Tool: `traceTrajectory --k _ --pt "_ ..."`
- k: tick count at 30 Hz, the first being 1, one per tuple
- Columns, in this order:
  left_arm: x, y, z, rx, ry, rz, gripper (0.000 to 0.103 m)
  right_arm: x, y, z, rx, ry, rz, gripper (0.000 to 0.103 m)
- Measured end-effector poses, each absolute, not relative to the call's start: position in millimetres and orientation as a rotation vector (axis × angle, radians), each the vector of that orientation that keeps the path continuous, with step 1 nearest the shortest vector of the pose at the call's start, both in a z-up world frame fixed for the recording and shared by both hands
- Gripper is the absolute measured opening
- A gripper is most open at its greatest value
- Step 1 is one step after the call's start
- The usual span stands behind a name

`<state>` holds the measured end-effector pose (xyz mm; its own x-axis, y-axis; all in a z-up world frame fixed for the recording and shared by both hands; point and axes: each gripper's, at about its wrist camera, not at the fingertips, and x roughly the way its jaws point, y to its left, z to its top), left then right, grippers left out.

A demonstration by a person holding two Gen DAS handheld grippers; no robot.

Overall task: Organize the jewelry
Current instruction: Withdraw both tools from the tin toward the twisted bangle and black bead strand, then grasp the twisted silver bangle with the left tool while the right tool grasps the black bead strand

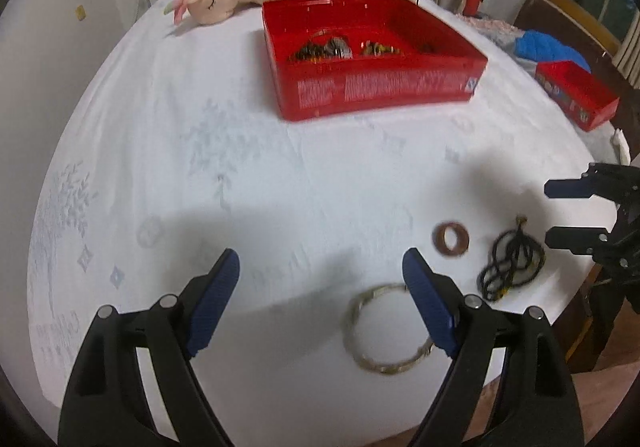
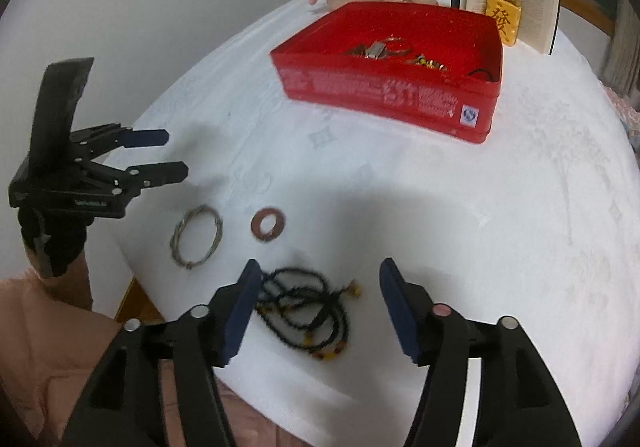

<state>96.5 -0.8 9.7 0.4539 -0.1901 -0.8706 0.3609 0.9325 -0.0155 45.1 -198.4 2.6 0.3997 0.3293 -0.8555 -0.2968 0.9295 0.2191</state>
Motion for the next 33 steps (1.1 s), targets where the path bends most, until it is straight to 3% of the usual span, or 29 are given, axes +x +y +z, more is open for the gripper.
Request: traceTrajectory --k 6,33 --pt "85 0 -8 0.186 1.096 -0.333 0.083 36 -189 -9 -0.006 1.139 0.394 0.078" --pt "66 -13 -38 0.213 1.187 -0.361 0.077 41 -166 -29 -0.043 1.195 0.39 0.08"
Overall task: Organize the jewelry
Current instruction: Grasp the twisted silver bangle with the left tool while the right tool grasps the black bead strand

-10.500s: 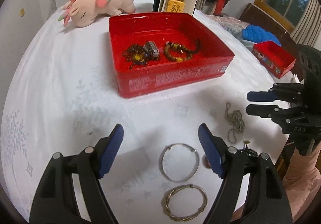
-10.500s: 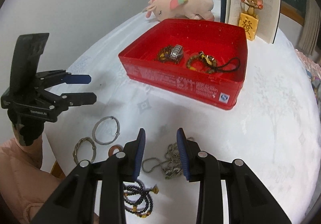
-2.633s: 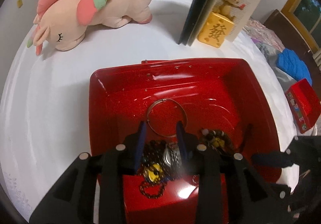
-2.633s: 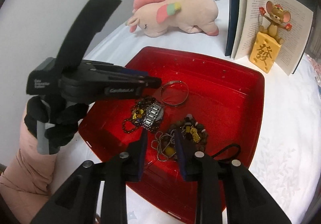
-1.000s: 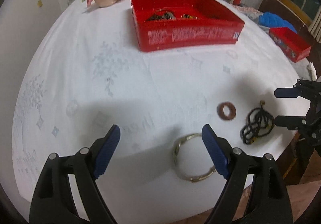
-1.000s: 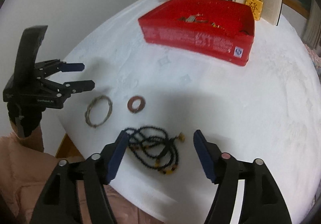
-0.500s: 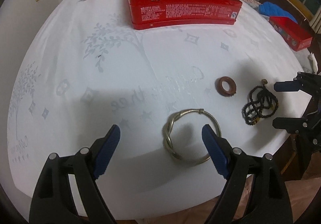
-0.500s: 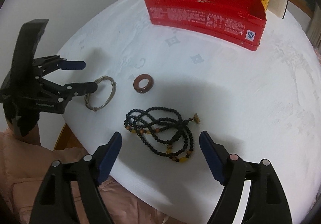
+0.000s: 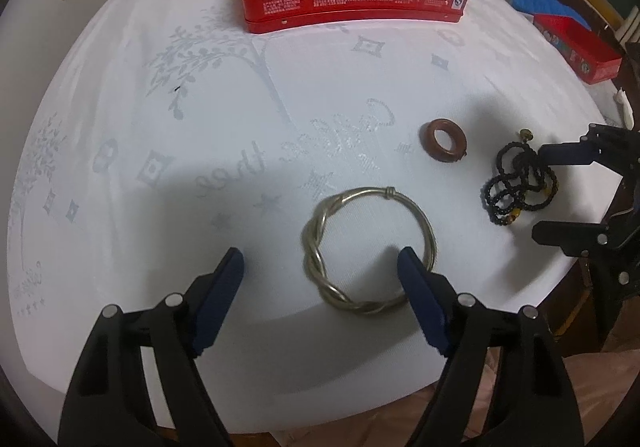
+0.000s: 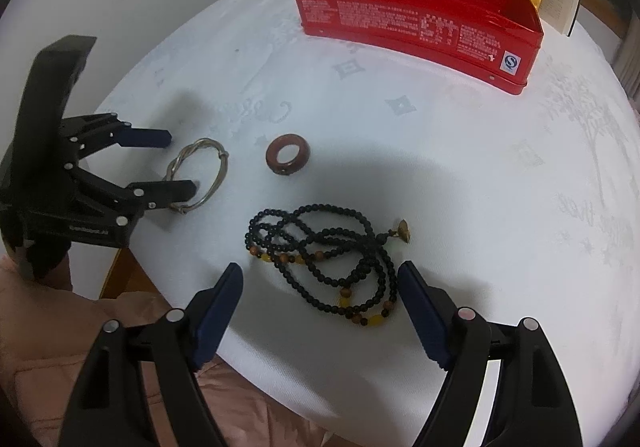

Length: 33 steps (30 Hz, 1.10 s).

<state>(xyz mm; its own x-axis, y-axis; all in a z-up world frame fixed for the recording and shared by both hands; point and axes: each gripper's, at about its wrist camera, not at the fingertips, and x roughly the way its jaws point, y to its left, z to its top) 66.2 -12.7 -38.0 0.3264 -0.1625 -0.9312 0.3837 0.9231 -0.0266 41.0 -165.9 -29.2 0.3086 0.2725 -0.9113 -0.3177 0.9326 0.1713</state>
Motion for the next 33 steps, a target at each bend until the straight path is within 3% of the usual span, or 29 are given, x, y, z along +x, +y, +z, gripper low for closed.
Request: traceTrajectory --k 8,16,22,24,25,27,33 --pt "64 -18 -37 0.226 1.193 -0.385 0.064 39 -160 -30 -0.08 1.188 0.387 0.079" --pt "61 -23 -36 0.223 1.197 -0.423 0.045 38 -150 -31 -0.143 1.178 0.38 0.068" --pt "62 -19 -35 0.214 1.193 -0.415 0.03 36 -150 -29 -0.173 1.167 0.363 0.046" --pt "62 -19 -35 0.212 1.191 -0.413 0.026 35 -150 -28 -0.17 1.165 0.365 0.029" --pt "63 -18 -35 0.211 1.19 -0.412 0.023 34 -150 -28 -0.167 1.165 0.369 0.025" --pt "64 -17 -35 0.202 1.189 -0.4 0.012 33 -151 -28 -0.151 1.165 0.378 0.011" --pt "67 -10 -33 0.148 1.192 -0.403 0.007 33 -156 -22 -0.11 1.145 0.382 0.008"
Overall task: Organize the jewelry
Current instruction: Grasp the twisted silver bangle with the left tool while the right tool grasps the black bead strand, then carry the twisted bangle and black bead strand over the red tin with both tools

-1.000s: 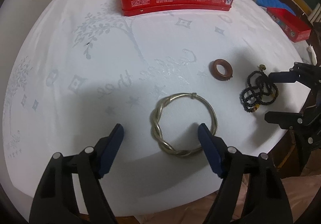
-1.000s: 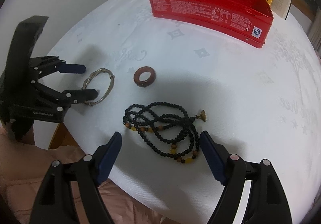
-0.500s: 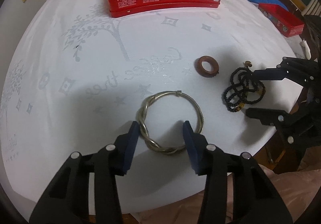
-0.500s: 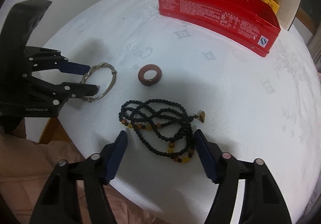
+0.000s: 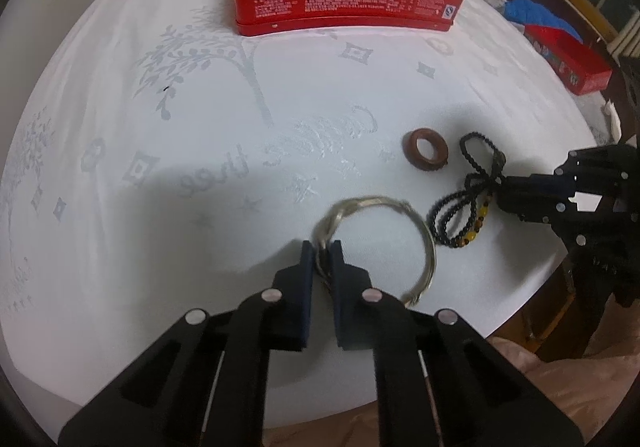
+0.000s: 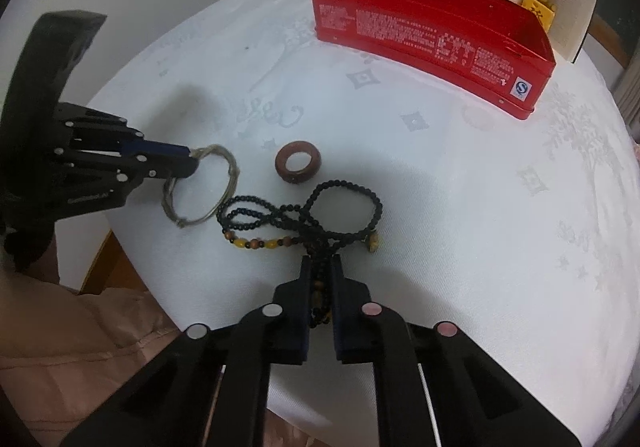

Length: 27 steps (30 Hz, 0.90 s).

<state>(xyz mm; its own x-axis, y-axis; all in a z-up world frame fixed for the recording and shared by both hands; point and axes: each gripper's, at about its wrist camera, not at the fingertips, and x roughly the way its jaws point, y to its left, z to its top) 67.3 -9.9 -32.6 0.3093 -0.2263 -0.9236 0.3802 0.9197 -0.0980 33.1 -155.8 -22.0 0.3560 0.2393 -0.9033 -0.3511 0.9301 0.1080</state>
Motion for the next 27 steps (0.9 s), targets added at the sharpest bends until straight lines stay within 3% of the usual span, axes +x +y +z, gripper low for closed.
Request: traceTrajectory --k 10,27 --pt "69 -8 -21 0.111 1.15 -0.417 0.007 27 -177 17 -0.078 1.041 0.339 0.008" --pt "90 -8 45 0.085 0.969 -0.408 0.007 44 -207 84 -0.047 0.87 0.294 0.008"
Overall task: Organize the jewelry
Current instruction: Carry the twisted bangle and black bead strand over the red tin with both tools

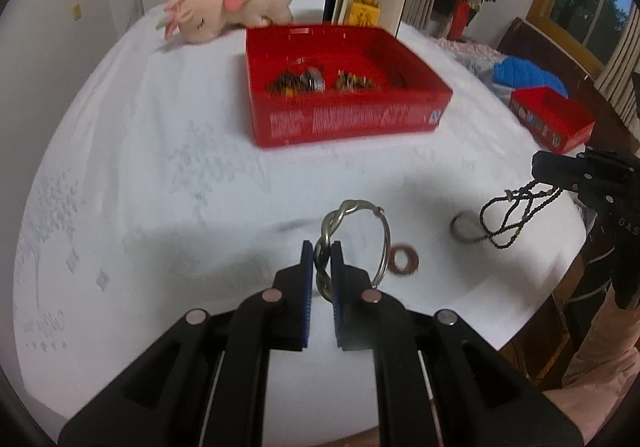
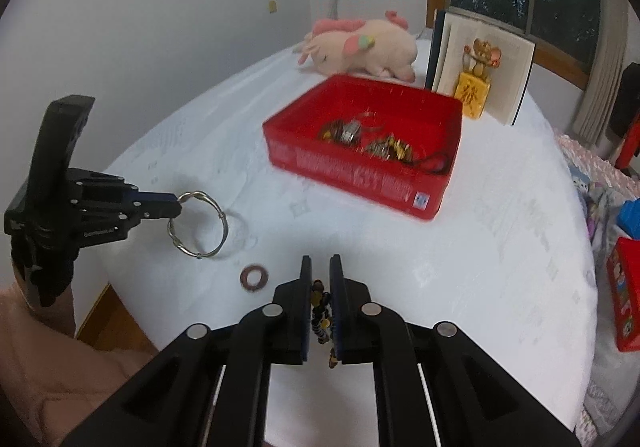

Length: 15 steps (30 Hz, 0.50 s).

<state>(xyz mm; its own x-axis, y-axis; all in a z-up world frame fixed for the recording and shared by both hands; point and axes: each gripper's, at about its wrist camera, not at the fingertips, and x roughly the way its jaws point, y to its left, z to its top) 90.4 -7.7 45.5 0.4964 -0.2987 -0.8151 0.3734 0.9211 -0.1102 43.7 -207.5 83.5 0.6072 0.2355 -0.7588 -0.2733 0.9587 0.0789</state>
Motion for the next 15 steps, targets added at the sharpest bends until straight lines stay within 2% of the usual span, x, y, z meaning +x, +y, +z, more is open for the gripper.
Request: traceTrajectory --k 6,10,15 --pt "115 -12 68 0.078 0.942 -0.413 0.007 64 -215 120 -0.045 0.802 0.298 0.008" --pt "135 -17 86 0.079 0.912 -0.423 0.0 80 -218 145 -0.049 0.767 0.302 0.008" --pt "154 -25 112 0.082 0.859 -0.445 0.0 107 -223 167 -0.039 0.748 0.307 0.008"
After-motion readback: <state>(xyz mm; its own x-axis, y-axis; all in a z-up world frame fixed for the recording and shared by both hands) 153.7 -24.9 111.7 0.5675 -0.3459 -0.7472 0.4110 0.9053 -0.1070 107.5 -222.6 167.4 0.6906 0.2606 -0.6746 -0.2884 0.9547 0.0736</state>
